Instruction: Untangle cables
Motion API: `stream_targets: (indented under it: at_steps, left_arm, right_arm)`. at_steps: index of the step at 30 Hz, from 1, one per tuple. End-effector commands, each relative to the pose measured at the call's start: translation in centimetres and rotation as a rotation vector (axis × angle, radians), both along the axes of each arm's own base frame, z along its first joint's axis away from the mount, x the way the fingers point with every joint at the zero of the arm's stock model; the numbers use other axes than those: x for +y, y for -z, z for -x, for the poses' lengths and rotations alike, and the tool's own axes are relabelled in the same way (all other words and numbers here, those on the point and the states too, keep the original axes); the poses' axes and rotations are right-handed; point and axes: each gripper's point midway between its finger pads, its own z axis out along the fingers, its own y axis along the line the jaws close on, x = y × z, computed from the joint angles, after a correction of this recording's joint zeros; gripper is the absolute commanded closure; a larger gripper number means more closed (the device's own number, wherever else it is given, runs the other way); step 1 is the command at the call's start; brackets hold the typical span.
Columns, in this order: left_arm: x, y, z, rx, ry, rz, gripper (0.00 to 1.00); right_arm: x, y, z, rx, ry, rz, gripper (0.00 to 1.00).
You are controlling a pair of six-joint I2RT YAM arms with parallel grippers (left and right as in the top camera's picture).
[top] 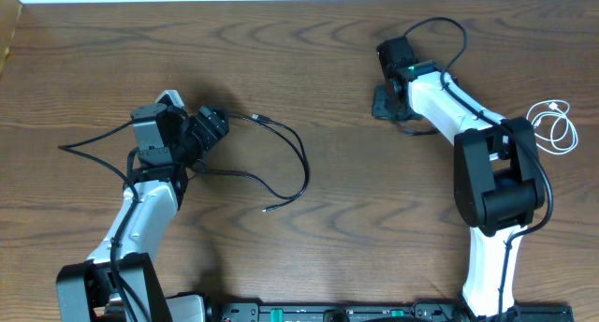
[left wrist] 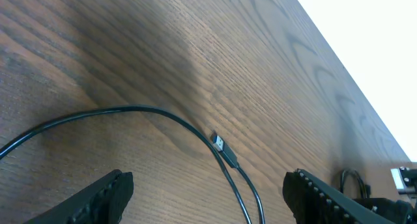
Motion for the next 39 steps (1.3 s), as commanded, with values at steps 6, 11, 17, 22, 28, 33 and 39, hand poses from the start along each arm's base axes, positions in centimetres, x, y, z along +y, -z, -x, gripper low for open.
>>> stream_targets:
  at_steps: [6,11,17,22,28,33,39]
  left_arm:
    - [0.4,-0.7,-0.6,-0.021,-0.007,-0.019,0.23]
    - [0.4,-0.7,-0.6,-0.021,-0.005,-0.019,0.35]
    - [0.4,-0.7,-0.6,-0.022,-0.005,-0.018,0.35]
    - [-0.2,-0.9,-0.5,-0.025,0.023,0.006,0.35]
    - [-1.9,-1.0,-0.4,-0.029,0.062,0.008,0.57]
    - [-4.5,-1.2,-0.5,-0.047,0.125,-0.010,0.92]
    - [-6.3,-0.7,-0.4,-0.043,0.132,-0.080,0.91]
  right_arm:
    - [12.5,-1.5,4.8,0.120,-0.409,-0.571,0.99]
    - [15.5,-4.2,4.7,0.066,-0.509,-0.735,0.99]
    - [17.3,-7.6,4.7,0.016,-0.609,-0.922,0.98]
    - [16.3,-6.9,3.8,0.002,-0.576,-0.877,0.84]
    - [15.6,-6.9,3.3,-0.006,-0.561,-0.873,0.83]
    - [12.7,-4.4,1.9,0.007,-0.438,-0.708,0.54]
    - [8.4,-1.1,2.1,0.094,-0.259,-0.464,0.53]
